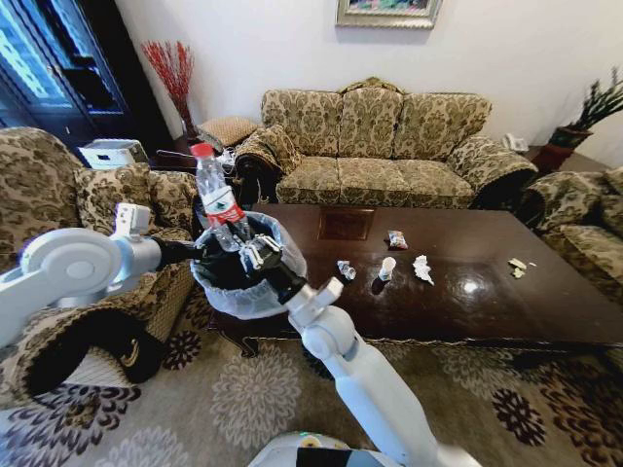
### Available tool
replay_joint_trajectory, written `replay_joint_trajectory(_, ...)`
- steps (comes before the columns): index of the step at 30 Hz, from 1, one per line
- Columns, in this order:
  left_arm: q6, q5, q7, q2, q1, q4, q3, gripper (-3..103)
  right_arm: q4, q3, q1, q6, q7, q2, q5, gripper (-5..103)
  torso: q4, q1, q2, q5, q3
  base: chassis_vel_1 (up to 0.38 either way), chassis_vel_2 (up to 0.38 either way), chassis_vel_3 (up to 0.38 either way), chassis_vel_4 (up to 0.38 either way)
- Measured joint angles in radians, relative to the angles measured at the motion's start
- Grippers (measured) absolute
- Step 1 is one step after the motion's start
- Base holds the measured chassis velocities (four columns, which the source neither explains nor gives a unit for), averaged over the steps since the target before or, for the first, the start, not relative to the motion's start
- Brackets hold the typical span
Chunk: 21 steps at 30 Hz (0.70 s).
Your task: Move to the front of the table and place the trash on the table into the trash bin.
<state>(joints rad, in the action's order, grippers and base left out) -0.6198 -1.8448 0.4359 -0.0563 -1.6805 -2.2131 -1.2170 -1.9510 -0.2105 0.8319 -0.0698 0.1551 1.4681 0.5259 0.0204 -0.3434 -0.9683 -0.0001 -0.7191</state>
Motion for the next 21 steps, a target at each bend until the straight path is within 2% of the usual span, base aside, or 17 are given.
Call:
replay_joint_trajectory(2,0.000,0.003,0.000,-0.004,-0.002,0.001,0.000,0,-0.003,0.000,0.002,0.002,0.000,-0.004,0.000,20,0.0000,0.000,0.000,-0.0002,0.000,0.000,0.000,0.000,0.000)
replay_joint_trajectory(6,0.001,0.029,-0.005,-0.015,-0.013,0.029,0.000,0,-0.030,0.011,0.019,0.010,-0.001,-0.029,0.002,41,0.0000,0.000,0.000,0.0000,0.000,0.000,0.000,0.000,0.000)
replay_joint_trajectory(7,0.001,0.029,-0.005,-0.015,-0.013,0.029,0.000,0,-0.030,0.011,0.019,0.010,-0.001,-0.029,0.002,41,0.0000,0.000,0.000,0.0000,0.000,0.000,0.000,0.000,0.000)
replay_joint_trajectory(9,0.002,0.051,-0.017,-0.015,-0.017,0.047,0.000,0,-0.046,0.022,0.037,0.012,-0.001,-0.042,0.004,52,-0.0001,0.000,0.000,0.0000,0.000,0.000,0.000,0.000,0.000)
replay_joint_trajectory(12,0.002,0.066,-0.025,-0.015,-0.022,0.058,0.000,0,-0.059,0.028,0.054,0.012,0.000,-0.052,0.005,57,-0.0001,0.000,0.000,-0.0001,0.000,0.000,0.000,0.000,0.000)
replay_joint_trajectory(15,0.007,0.096,-0.037,-0.016,-0.038,0.076,0.000,0,-0.096,0.052,0.099,0.016,0.005,-0.074,0.012,75,-0.0001,0.000,0.000,0.0003,0.000,0.000,0.000,0.000,0.000)
replay_joint_trajectory(16,0.007,0.096,-0.037,-0.016,-0.038,0.076,0.000,0,-0.096,0.052,0.099,0.016,0.005,-0.074,0.012,75,-0.0001,0.000,0.000,0.0003,0.000,0.000,0.000,0.000,0.000)
replay_joint_trajectory(18,0.009,0.105,-0.044,-0.018,-0.043,0.073,0.000,0,-0.102,0.061,0.113,0.016,0.013,-0.087,0.013,85,-0.0001,0.000,0.000,0.0003,0.000,0.000,0.000,0.000,0.000)
replay_joint_trajectory(19,0.009,0.105,-0.044,-0.018,-0.043,0.073,0.000,0,-0.102,0.061,0.113,0.016,0.013,-0.087,0.013,85,-0.0001,0.000,0.000,0.0003,0.000,0.000,0.000,0.000,0.000)
replay_joint_trajectory(21,0.014,0.113,-0.047,-0.020,-0.047,0.070,0.002,0,-0.109,0.063,0.128,0.015,0.029,-0.102,0.016,95,-0.0001,0.000,0.000,0.0003,0.000,0.000,0.000,0.000,0.000)
